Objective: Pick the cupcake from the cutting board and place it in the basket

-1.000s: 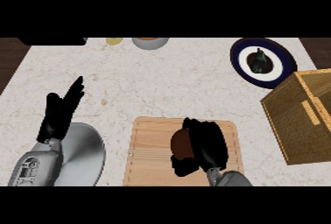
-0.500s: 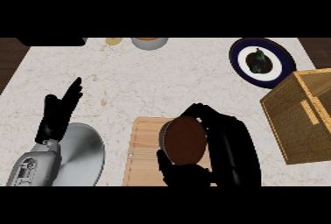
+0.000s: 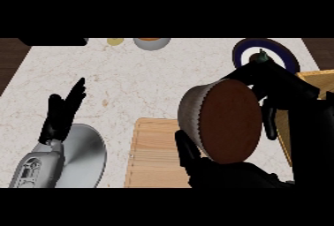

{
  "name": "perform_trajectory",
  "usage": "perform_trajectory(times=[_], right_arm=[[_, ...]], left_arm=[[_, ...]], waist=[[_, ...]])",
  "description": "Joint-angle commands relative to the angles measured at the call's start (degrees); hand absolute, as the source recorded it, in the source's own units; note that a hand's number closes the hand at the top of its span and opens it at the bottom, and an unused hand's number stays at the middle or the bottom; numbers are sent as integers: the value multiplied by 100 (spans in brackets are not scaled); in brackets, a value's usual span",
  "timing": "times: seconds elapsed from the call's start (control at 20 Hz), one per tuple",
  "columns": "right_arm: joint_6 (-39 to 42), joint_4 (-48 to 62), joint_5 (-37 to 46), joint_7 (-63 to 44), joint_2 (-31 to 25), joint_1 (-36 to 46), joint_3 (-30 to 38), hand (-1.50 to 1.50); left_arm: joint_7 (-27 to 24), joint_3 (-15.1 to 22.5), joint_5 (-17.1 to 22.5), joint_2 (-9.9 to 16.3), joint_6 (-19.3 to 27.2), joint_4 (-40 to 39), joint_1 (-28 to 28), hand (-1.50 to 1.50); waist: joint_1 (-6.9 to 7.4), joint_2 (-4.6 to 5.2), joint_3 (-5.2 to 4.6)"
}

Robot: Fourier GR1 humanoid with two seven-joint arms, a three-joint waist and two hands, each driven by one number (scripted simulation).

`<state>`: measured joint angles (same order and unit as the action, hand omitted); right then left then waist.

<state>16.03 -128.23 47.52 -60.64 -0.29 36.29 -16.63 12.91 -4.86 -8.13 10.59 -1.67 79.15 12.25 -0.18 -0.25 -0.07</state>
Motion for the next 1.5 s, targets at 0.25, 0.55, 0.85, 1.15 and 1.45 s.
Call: perform_trajectory(times=[0.25, 0.55, 0.85, 1.15, 1.45], right_arm=[[1087, 846, -432, -730, -665, 1622, 1649, 150], [2006, 1554, -190, -115, -1997, 1307, 1848, 150], [2452, 2195, -535, 769, -3004, 893, 2755, 150], [2411, 2629, -733, 1903, -3814, 392, 3557, 150], [2117, 2903, -1081, 3090, -3984, -357, 4027, 150]], left_arm=[[-328, -140, 1, 86, -12, -260, -89, 0], [-178, -149, 23, 75, 5, -171, -62, 0], [183, -135, 89, 137, -70, 307, -93, 0], [16, -18, -103, -39, 79, -52, 67, 0], [46, -72, 91, 15, -159, 158, -31, 0]], waist=[[-21, 11, -6], [-109, -1, -8], [-45, -2, 11], [-23, 29, 7], [14, 24, 9]])
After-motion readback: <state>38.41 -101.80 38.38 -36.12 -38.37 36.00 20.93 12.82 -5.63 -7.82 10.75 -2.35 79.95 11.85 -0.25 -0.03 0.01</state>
